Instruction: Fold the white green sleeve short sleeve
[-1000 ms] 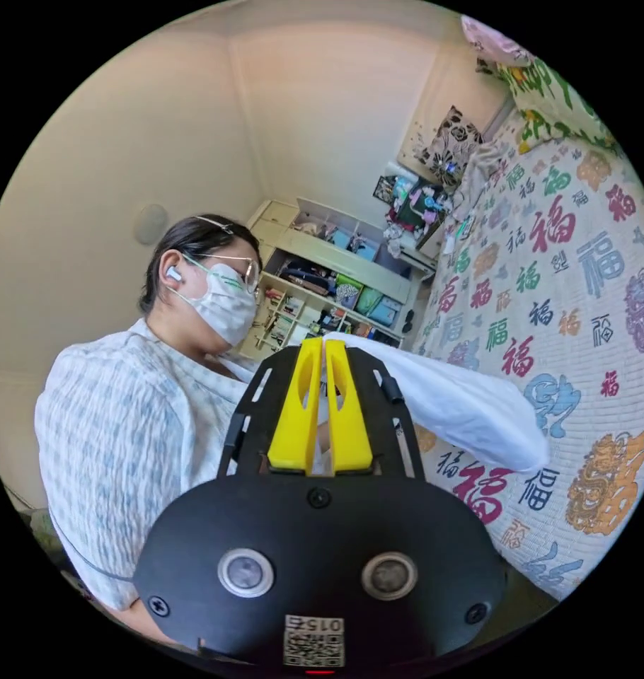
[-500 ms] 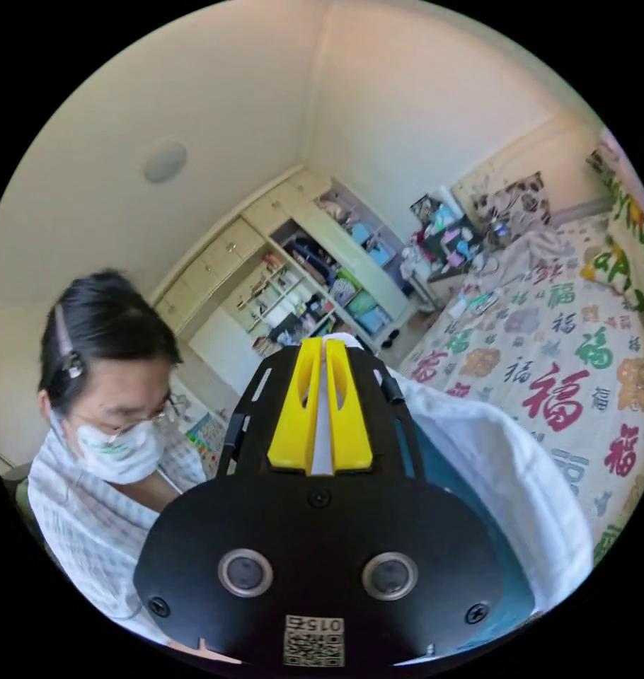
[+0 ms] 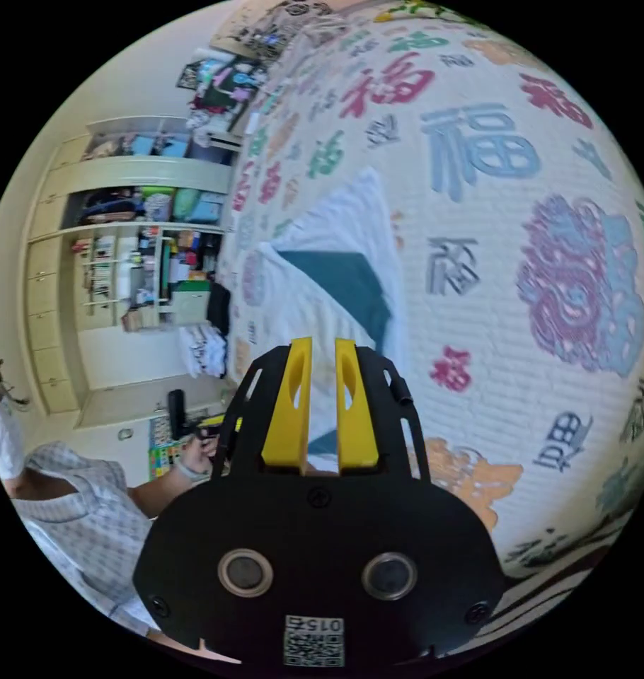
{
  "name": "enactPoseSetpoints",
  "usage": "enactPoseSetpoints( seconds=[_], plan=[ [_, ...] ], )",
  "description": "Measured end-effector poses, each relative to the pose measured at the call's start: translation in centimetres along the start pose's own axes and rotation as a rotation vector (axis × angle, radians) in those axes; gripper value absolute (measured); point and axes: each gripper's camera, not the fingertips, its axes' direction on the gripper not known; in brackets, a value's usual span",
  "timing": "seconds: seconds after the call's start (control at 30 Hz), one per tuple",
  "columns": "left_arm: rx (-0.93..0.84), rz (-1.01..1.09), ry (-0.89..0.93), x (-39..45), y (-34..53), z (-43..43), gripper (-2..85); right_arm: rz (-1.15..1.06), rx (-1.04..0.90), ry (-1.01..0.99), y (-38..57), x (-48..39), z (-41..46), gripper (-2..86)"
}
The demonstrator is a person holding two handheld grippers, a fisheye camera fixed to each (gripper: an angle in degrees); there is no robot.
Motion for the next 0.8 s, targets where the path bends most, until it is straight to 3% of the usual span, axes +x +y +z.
enactPoseSetpoints(
  seconds=[0.1,0.17,0.3,0.37,0.47,0.6,0.7,0.73,0.8],
  plan=[
    [-0.107,0.168,-0.017,3.9,-1.7,5.7,9.3,0.094,-0.101,0.179,2.0,2.4,1.8,6.4],
    [-0.178,0.310,0.011,7.4,-3.5,10.9,9.4,0.076,-0.150,0.092,2.9,2.6,3.4,6.5],
    [-0.172,0.417,-0.039,10.6,-5.6,16.4,10.3,0.077,-0.219,0.101,2.9,2.1,5.4,1.2],
    [-0.172,0.440,-0.095,11.7,-6.4,19.0,10.8,0.021,-0.216,-0.041,2.8,0.3,5.9,0.3],
    [-0.157,0.396,-0.140,11.7,-7.0,21.4,9.6,-0.004,-0.176,-0.218,2.9,-2.2,6.3,-0.1],
    [-0.050,0.218,-0.140,9.5,-7.8,21.4,3.1,-0.043,-0.242,-0.253,3.2,-4.7,8.1,0.1],
    [-0.088,0.114,-0.029,6.7,-8.5,21.6,-0.1,-0.130,-0.251,-0.163,3.2,-6.4,7.9,1.1],
    [-0.100,0.095,0.064,5.7,-8.6,21.4,-0.3,-0.157,-0.198,-0.090,3.2,-7.0,7.0,1.9],
    [-0.038,0.101,0.082,5.1,-8.2,19.8,-0.6,-0.221,-0.098,0.029,3.2,-7.9,5.6,3.7]
  ],
)
